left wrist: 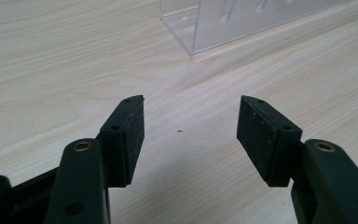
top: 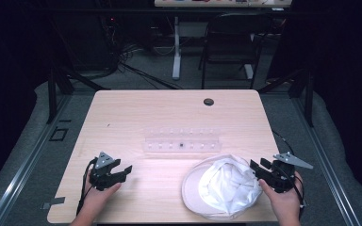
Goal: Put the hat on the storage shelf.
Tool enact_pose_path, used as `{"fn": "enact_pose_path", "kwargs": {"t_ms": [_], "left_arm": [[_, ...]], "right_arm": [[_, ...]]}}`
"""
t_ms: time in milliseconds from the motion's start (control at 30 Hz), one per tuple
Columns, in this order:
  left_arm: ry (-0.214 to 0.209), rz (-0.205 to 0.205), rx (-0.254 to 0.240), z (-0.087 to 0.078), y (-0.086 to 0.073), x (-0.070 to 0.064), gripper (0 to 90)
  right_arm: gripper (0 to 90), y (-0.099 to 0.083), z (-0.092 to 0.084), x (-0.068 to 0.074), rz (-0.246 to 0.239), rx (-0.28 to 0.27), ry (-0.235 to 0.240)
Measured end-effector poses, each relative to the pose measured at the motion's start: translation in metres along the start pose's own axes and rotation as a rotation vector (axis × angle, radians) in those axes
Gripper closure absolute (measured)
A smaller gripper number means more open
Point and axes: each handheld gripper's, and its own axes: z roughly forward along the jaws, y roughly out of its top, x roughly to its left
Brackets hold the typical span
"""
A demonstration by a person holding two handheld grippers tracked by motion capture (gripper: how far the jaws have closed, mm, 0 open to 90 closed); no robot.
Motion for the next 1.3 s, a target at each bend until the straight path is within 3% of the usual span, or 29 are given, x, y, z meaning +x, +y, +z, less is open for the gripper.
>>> {"fn": "enact_pose_path", "kwargs": {"t_ms": [233,333,467,533,700,933,1000,1167,1300], "left_arm": [[0.007,0.002,-0.007,0.001,0.000,0.000,40.3],[0.005,0.003,-0.003,0.002,0.000,0.000,40.0],[0.005,0.002,-0.002,0.002,0.000,-0.001,40.0],[0.006,0.005,0.000,0.002,0.000,-0.001,40.0],[0.007,0.001,-0.001,0.003,-0.001,-0.002,40.0],[0.005,0.005,0.007,0.004,-0.001,-0.003,40.0],[0.004,0.008,0.008,0.004,-0.001,-0.003,40.0],[0.004,0.004,0.010,0.004,-0.001,-0.004,40.0],[0.004,0.005,0.010,0.004,-0.001,-0.004,40.0]], "right_arm": [[49.6,0.027,0.000,0.006,-0.054,0.173,0.017],[48.9,0.033,0.002,0.010,-0.073,0.212,0.023],[48.1,0.041,-0.002,0.016,-0.075,0.219,0.031],[46.7,0.045,0.000,0.018,-0.071,0.271,0.040],[46.6,0.050,0.004,0.020,-0.095,0.349,0.010],[46.1,0.057,0.007,0.015,-0.065,0.416,0.003],[46.7,0.060,0.008,0.013,-0.051,0.449,-0.023],[46.9,0.060,0.010,0.010,-0.042,0.519,-0.002],[45.7,0.056,0.012,0.009,-0.046,0.580,-0.012]]}}
